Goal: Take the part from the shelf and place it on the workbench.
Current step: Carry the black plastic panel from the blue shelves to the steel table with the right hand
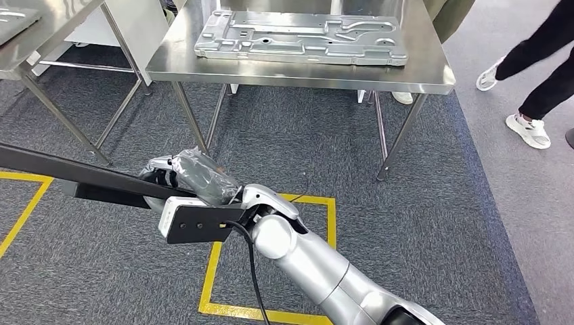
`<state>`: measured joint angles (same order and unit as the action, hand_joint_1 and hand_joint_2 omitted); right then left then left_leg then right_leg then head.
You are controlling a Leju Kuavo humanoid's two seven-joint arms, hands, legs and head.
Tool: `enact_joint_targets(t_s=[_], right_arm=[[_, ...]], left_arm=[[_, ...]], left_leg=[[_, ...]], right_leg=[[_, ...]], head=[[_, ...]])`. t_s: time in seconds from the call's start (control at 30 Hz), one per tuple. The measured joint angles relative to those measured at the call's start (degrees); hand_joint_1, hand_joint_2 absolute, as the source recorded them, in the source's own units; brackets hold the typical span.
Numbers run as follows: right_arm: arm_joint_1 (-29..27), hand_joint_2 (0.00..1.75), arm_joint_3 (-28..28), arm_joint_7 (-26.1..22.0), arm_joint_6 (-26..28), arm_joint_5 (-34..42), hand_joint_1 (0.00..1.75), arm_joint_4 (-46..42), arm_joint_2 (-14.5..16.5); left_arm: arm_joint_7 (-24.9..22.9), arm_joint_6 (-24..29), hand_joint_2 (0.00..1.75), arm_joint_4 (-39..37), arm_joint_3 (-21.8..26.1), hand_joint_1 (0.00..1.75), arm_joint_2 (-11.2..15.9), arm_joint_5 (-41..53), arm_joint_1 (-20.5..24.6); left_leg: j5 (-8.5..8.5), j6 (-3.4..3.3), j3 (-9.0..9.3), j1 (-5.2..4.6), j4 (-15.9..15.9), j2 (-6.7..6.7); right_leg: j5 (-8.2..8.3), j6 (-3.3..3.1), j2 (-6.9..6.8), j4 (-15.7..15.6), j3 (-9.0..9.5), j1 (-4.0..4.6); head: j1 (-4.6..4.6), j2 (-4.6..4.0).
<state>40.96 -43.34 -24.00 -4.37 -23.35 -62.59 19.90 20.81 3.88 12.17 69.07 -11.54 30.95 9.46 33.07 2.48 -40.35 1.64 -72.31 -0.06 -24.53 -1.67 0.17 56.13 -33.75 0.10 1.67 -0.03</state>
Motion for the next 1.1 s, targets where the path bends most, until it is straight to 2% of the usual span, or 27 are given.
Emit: enact_joint_targets(t_s=[0.03, 0.07, 0.13, 0.2, 0.3, 0.37, 0.4, 0.47, 0.5, 0.53, 0.57, 0.6, 0.63, 0.7, 0.77, 0.87, 0.9, 0.93, 1.0, 1.03, 1.07, 1.1], right_arm=[[-0.16, 1.75, 0.00, 0.09, 0.00, -0.10, 1.43, 0.00, -0.01], [-0.27, 1.75, 0.00, 0.15, 0.00, -0.15, 1.43, 0.00, -0.01], [-0.32, 1.75, 0.02, 0.18, 0.01, -0.18, 1.43, -0.02, 0.00], [-0.33, 1.75, 0.10, 0.17, 0.01, -0.30, 1.43, -0.05, 0.00], [-0.42, 1.75, 0.23, 0.18, 0.00, -0.57, 1.43, -0.09, 0.01], [-0.39, 1.75, 0.38, 0.17, -0.01, -0.70, 1.43, -0.19, 0.02], [-0.37, 1.75, 0.49, 0.16, 0.00, -0.74, 1.43, -0.24, 0.02], [-0.41, 1.75, 0.67, 0.15, -0.01, -0.77, 1.43, -0.29, -0.03], [-0.45, 1.75, 0.73, 0.15, -0.03, -0.77, 1.43, -0.29, -0.09], [-0.49, 1.75, 0.75, 0.16, -0.05, -0.79, 1.43, -0.29, -0.14], [-0.51, 1.75, 0.77, 0.15, -0.07, -0.80, 1.43, -0.29, -0.17], [-0.49, 1.75, 0.77, 0.15, -0.09, -0.81, 1.43, -0.29, -0.18], [-0.44, 1.75, 0.77, 0.14, -0.10, -0.83, 1.43, -0.29, -0.16], [-0.32, 1.75, 0.76, 0.10, -0.11, -0.84, 1.43, -0.29, -0.11], [-0.27, 1.75, 0.78, 0.06, -0.14, -0.85, 1.43, -0.29, -0.10], [-0.25, 1.75, 0.81, 0.04, -0.16, -0.87, 1.43, -0.32, 0.05], [-0.19, 1.75, 0.82, 0.03, -0.16, -0.88, 1.43, -0.33, 0.12], [-0.16, 1.75, 0.83, 0.01, -0.17, -0.89, 1.43, -0.33, 0.16], [-0.24, 1.75, 0.83, -0.01, -0.22, -0.90, 1.43, -0.30, 0.17], [-0.37, 1.75, 0.83, -0.01, -0.24, -0.91, 1.43, -0.28, 0.17], [-0.47, 1.75, 0.83, 0.00, -0.26, -0.92, 1.43, -0.26, 0.17], [-0.52, 1.75, 0.83, 0.01, -0.26, -0.93, 1.43, -0.26, 0.17]], left_arm=[[0.02, 0.02, 1.75, 0.00, 0.00, 0.00, 0.01, -0.01, -0.03], [0.02, 0.03, 1.75, 0.00, 0.00, 0.00, 0.02, -0.01, -0.04], [0.03, 0.05, 1.75, 0.00, 0.00, 0.00, 0.03, -0.02, 0.01], [0.04, 0.03, 1.75, 0.00, 0.00, 0.00, 0.04, -0.03, 0.08], [0.11, 0.04, 1.75, 0.00, 0.00, 0.00, 0.04, -0.10, 0.03], [0.16, 0.06, 1.75, 0.00, 0.00, 0.00, 0.04, -0.19, 0.05], [0.18, 0.06, 1.75, 0.00, 0.00, 0.00, 0.04, -0.22, 0.08], [0.19, 0.05, 1.75, 0.00, 0.00, 0.00, 0.03, -0.22, 0.10], [0.19, 0.06, 1.75, 0.00, 0.00, 0.00, 0.02, -0.22, 0.08], [0.19, 0.07, 1.75, 0.00, 0.00, 0.00, 0.02, -0.22, 0.04], [0.19, 0.07, 1.75, 0.00, 0.00, 0.00, 0.02, -0.23, 0.02], [0.19, 0.07, 1.75, 0.00, 0.00, 0.00, 0.02, -0.23, 0.02], [0.19, 0.07, 1.75, 0.00, 0.00, 0.00, 0.01, -0.24, 0.03], [0.19, 0.05, 1.75, 0.00, 0.00, 0.00, -0.04, -0.24, 0.07], [0.18, 0.05, 1.75, 0.00, 0.00, 0.00, -0.09, -0.24, 0.07], [0.17, 0.05, 1.75, 0.00, 0.00, 0.00, -0.11, -0.25, 0.12], [0.17, 0.05, 1.75, 0.00, 0.00, 0.00, -0.11, -0.26, 0.14], [0.17, 0.05, 1.75, 0.00, 0.00, 0.00, -0.10, -0.27, 0.11], [0.16, 0.05, 1.75, 0.00, 0.00, 0.00, -0.09, -0.28, -0.01], [0.15, 0.05, 1.75, 0.00, 0.01, 0.00, -0.07, -0.29, -0.08], [0.15, 0.05, 1.75, 0.00, 0.01, 0.00, -0.05, -0.31, -0.13], [0.15, 0.05, 1.75, 0.00, 0.02, 0.00, -0.04, -0.33, -0.15]], left_leg=[[0.03, 0.11, -0.87, 0.02, -1.55, 0.01], [-1.09, 0.16, -0.60, 0.03, -0.71, 0.01], [-4.97, 0.03, 2.66, 0.06, 6.45, 0.05], [-6.97, -0.53, 5.47, -0.11, 12.46, 0.04], [-6.94, -1.66, 5.85, -0.29, 13.52, -0.10], [-7.09, -2.36, 6.00, -0.15, 13.78, -0.09], [-7.15, -2.69, 6.08, -0.08, 13.91, -0.07], [-7.12, -3.07, 6.08, -0.10, 13.93, -0.03], [-7.09, -3.10, 6.08, -0.12, 13.92, -0.03], [-7.06, -3.10, 6.09, -0.13, 13.91, -0.05], [-7.03, -3.06, 6.12, -0.13, 13.90, -0.08], [-6.97, -2.99, 6.21, -0.13, 13.90, -0.14], [-6.91, -2.88, 6.32, -0.13, 13.90, -0.20], [-6.69, -2.43, 6.47, -0.29, 13.90, -0.26], [-6.53, -1.75, 6.57, -0.34, 14.04, -0.24], [-5.91, -0.80, 6.82, -0.23, 13.75, -0.14], [-4.91, -0.63, 6.26, -0.23, 12.20, -0.13], [-3.34, -0.51, 4.98, -0.18, 9.25, -0.12], [-0.05, -0.26, 1.11, -0.21, 1.41, -0.13], [0.60, -0.16, -0.43, -0.20, -1.35, -0.12], [0.01, -0.13, -0.94, -0.20, -1.83, -0.12], [-1.66, -0.17, -0.29, -0.20, 0.07, -0.12]], right_leg=[[-0.08, -0.02, 0.04, 0.09, 0.02, 0.06], [-0.20, 0.02, 0.12, 0.25, 0.03, 0.07], [-0.66, 0.34, 0.29, 0.84, 0.04, 0.05], [-1.14, 0.83, 0.40, 1.64, -0.22, 0.30], [-1.30, 1.57, 0.41, 1.90, -0.47, 0.49], [-2.38, 2.20, 0.34, 3.39, -0.99, 0.35], [-3.67, 2.53, 0.30, 5.60, -1.94, 0.24], [-7.10, 3.05, 0.25, 12.92, -5.49, -0.08], [-8.28, 3.23, 0.24, 16.40, -7.32, -0.24], [-8.51, 3.31, 0.21, 18.35, -8.46, -0.36], [-7.64, 3.31, 0.18, 18.11, -8.58, -0.45], [-5.79, 3.17, 0.16, 15.40, -7.48, -0.49], [-3.56, 2.91, 0.14, 11.32, -5.63, -0.47], [-0.90, 2.28, 0.08, 4.16, -2.32, -0.14], [-0.78, 1.76, 0.11, 2.00, -1.35, 0.25], [-0.47, 0.87, 0.14, 0.97, -0.64, 0.01], [-0.34, 0.58, 0.09, 0.50, -0.22, -0.16], [-0.30, 0.33, 0.03, 0.20, 0.17, -0.25], [-0.51, -0.01, -0.03, 0.14, 0.49, -0.11], [-0.64, -0.09, 0.00, 0.17, 0.60, -0.02], [-0.79, -0.09, 0.06, 0.23, 0.72, 0.05], [-0.99, -0.03, 0.15, 0.35, 0.87, 0.08]], head=[[0.01, 0.01], [-0.02, 0.01], [-0.05, 0.01], [-0.14, 0.00], [-0.16, 0.01], [-0.01, 0.00], [0.08, 0.00], [0.28, 0.01], [0.27, 0.01], [0.28, 0.01], [0.28, 0.01], [0.28, 0.01], [0.29, 0.01], [0.26, 0.01], [0.23, 0.01], [0.19, 0.01], [0.13, 0.01], [0.06, 0.01], [-0.04, 0.00], [-0.06, 0.01], [-0.06, 0.01], [-0.08, 0.01]])
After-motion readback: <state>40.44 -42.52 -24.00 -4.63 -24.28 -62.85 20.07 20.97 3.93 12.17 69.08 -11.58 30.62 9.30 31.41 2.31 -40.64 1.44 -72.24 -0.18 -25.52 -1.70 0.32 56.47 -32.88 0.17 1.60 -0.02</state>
